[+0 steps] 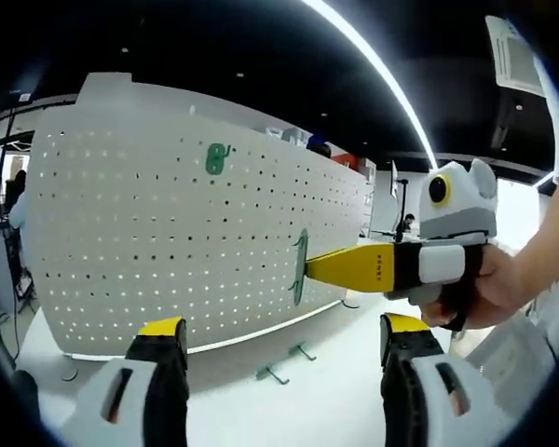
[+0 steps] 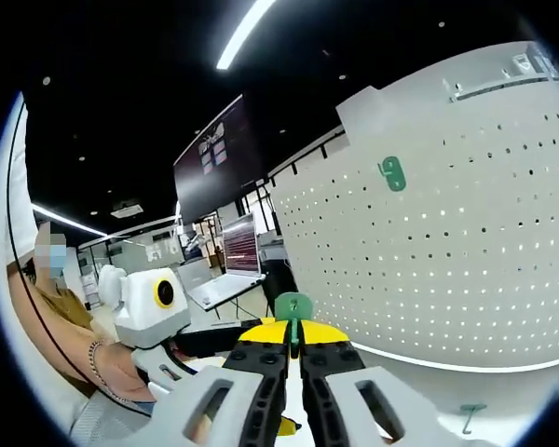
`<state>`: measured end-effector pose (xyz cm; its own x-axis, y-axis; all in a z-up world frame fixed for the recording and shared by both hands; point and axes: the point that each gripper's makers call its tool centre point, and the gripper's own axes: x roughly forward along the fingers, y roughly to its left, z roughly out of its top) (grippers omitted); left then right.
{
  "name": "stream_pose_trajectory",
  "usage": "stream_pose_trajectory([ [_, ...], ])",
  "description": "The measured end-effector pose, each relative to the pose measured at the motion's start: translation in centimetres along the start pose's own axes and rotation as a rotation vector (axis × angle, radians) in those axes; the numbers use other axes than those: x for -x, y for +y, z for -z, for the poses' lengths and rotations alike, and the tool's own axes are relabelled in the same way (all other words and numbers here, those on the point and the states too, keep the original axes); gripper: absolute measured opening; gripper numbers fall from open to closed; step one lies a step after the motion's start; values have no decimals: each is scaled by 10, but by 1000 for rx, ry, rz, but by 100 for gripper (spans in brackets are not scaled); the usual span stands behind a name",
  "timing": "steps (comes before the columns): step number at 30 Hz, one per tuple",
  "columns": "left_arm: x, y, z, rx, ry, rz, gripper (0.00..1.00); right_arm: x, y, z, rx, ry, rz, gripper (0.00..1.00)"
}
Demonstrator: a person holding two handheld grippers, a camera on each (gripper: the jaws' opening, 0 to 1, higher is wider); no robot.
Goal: Insert the hook assembly into the mounting plate slot until the hook locks in place.
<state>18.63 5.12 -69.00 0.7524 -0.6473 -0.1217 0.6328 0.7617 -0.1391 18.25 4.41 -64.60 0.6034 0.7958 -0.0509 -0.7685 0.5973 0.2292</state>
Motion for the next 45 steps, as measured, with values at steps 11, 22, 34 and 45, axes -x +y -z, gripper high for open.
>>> stream_pose_trajectory([
  [11,2,1,3,24,3,-3,86,2,-3,-7,258,40,74,1],
  [22,3,3,10,20,22,-4,85,1,-24,-20,204,17,129,1],
  [34,8,2,25,23,54,-1,84,-5,-63,-54,166,-32,238,1],
  [45,12,0,37,18,82,7,84,-10,-91,-81,162,-66,318,1],
])
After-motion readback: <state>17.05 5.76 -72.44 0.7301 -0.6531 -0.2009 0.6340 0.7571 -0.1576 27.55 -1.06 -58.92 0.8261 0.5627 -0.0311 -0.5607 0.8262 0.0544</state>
